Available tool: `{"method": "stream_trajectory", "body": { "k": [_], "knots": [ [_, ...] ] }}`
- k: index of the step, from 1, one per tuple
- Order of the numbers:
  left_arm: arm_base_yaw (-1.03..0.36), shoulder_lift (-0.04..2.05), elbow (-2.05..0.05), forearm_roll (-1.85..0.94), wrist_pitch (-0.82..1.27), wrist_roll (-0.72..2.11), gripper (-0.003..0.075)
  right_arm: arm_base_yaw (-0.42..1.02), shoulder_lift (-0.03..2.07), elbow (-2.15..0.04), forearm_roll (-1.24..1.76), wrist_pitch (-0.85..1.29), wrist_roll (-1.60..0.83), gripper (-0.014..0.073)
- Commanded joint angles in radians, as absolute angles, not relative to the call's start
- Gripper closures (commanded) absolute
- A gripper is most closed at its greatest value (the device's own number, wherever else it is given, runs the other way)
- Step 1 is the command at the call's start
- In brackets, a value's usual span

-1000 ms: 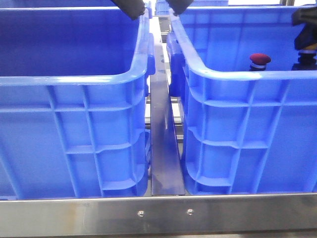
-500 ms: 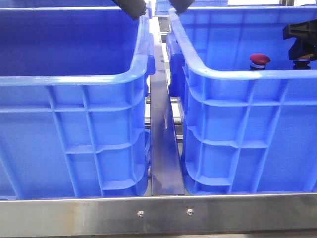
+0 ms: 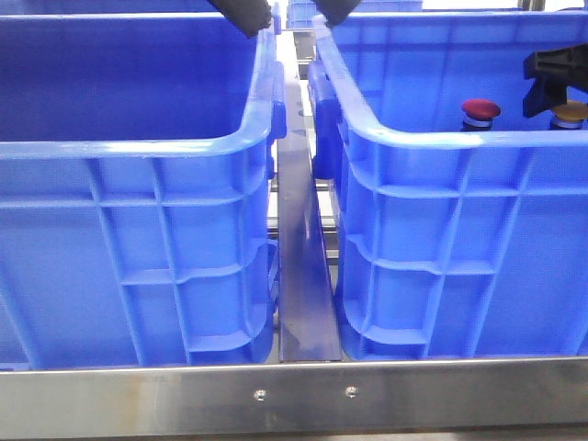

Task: Pick red and yellow buttons and place in box
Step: 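Carry the yellow button with the right gripper and set it beside the red button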

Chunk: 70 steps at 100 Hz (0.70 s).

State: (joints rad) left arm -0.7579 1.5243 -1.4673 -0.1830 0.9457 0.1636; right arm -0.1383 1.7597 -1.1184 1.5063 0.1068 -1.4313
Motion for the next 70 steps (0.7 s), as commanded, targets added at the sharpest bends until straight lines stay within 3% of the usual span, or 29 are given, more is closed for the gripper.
{"method": "stream_trajectory", "body": {
  "k": [1,28,38,45,58,70],
  "knots": [
    [-0.765,1.482,-1.495,-0.207,0.902,0.162,0.0196,-0.144,1.668,-1.133,1.519,0.112,-1.437,0.0024],
    [-0.765,1.482,-1.495,-0.207,0.891,0.162,0.0197,-0.144,1.486,-1.028,1.519,0.107,-1.437,0.0027],
    [-0.765,1.482,-1.495,-0.207,0.88,0.162,0.0206,-0.144,1.406,-0.979,1.519,0.117,-1.437,0.0084],
    [-0.765,1.482,-1.495,-0.207,0.866,0.162,0.021,-0.144,1.35,-0.939,1.519,0.13,-1.437,0.0179],
    [-0.765,1.48,-1.495,-0.207,0.817,0.15,0.0237,-0.144,1.245,-0.84,1.519,0.157,-1.437,0.0445],
    [-0.761,1.478,-1.495,-0.192,0.807,0.128,0.0377,-0.144,1.15,-0.751,1.524,0.167,-1.436,0.0669]
  ]
}}
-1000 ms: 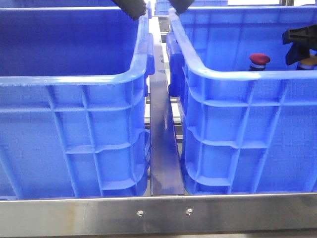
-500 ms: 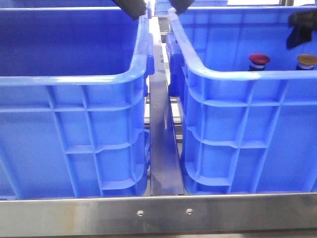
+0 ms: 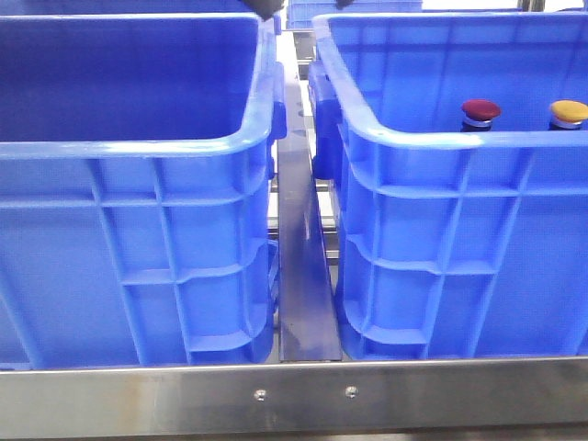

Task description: Pick red and yellow buttons and place in box

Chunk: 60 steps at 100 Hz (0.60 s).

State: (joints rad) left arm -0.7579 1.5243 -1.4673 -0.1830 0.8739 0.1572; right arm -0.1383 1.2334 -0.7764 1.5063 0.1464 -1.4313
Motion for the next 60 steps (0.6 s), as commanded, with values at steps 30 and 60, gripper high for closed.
{"method": "stream_trajectory", "body": {
  "k": [30,60],
  "knots": [
    [-0.674,1.45,-1.451,-0.166,0.76,0.081,0.0741,-0.144,0.95,-0.6,1.535,0.169,-1.436,0.0664],
    [-0.477,1.292,-1.262,-0.159,0.675,0.072,0.0741,-0.142,0.797,-0.523,1.536,0.191,-1.436,0.0664]
  ]
}}
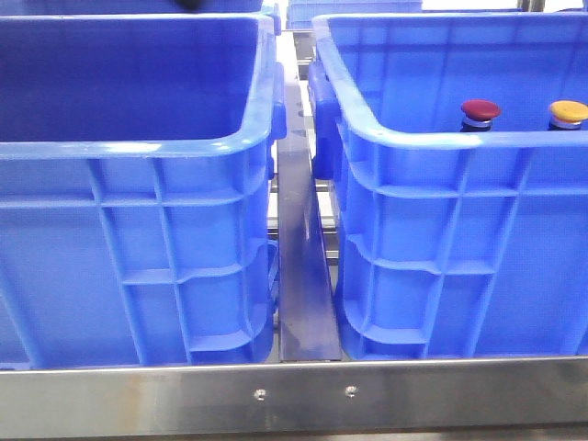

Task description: Pick red and yellow buttons and place in box

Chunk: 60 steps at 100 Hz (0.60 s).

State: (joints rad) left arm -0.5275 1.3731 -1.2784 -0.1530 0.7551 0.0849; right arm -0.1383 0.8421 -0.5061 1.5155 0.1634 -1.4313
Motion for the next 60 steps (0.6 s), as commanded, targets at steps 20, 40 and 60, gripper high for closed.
{"method": "stream_trajectory", "body": {
  "k": [20,40,60],
  "knots": [
    [-0.324,1.125,-1.127,-0.141,0.639,0.072,0.0741,-0.141,0.714,-0.496,1.536,0.297,-1.437,0.0664],
    [-0.181,0.912,-0.992,-0.141,0.564,0.072,0.0741,-0.14,0.639,-0.457,1.536,0.344,-1.437,0.0664],
    [-0.078,0.69,-0.846,-0.131,0.487,0.072,0.0741,-0.097,0.545,-0.391,1.54,0.346,-1.437,0.0664]
  ]
}}
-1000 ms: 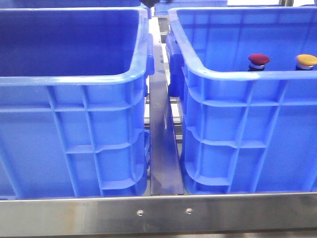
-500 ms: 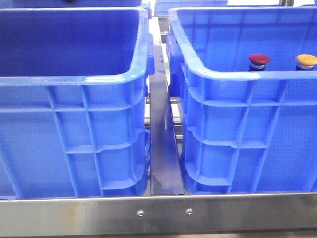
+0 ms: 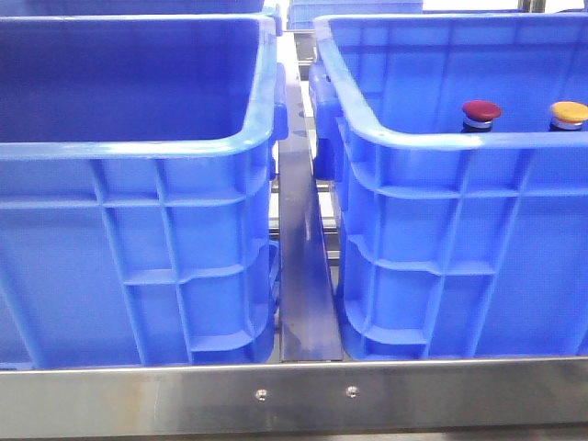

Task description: Pick red and yellow buttons and place in box

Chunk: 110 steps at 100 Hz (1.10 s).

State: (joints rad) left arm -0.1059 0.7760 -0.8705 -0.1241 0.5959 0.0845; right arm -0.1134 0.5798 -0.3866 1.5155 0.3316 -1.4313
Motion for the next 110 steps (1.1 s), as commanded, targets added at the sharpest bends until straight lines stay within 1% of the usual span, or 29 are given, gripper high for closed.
{"method": "stream_trajectory", "body": {
  "k": [1,17,37,55,69,79,110],
  "knots": [
    [-0.073,0.682,-0.84,-0.131,0.48,0.072,0.0741,-0.096,0.541,-0.386,1.54,0.347,-1.437,0.0664],
    [-0.05,0.504,-0.716,-0.131,0.398,0.072,0.0741,-0.091,0.426,-0.336,1.541,0.339,-1.437,0.0664],
    [-0.05,0.29,-0.583,-0.131,0.349,0.072,0.0741,-0.091,0.264,-0.283,1.541,0.333,-1.437,0.0664],
    [-0.05,0.14,-0.51,-0.131,0.326,0.072,0.0741,-0.091,0.18,-0.255,1.542,0.348,-1.437,0.0664],
    [-0.05,0.095,-0.494,-0.131,0.333,0.072,0.0741,-0.091,0.174,-0.255,1.545,0.351,-1.437,0.0664],
    [-0.05,0.094,-0.485,-0.131,0.333,0.072,0.0741,-0.071,0.174,-0.255,1.549,0.347,-1.437,0.0664],
    [-0.05,0.094,-0.446,-0.131,0.331,0.072,0.0741,-0.071,0.174,-0.255,1.549,0.348,-1.437,0.0664]
  ]
}}
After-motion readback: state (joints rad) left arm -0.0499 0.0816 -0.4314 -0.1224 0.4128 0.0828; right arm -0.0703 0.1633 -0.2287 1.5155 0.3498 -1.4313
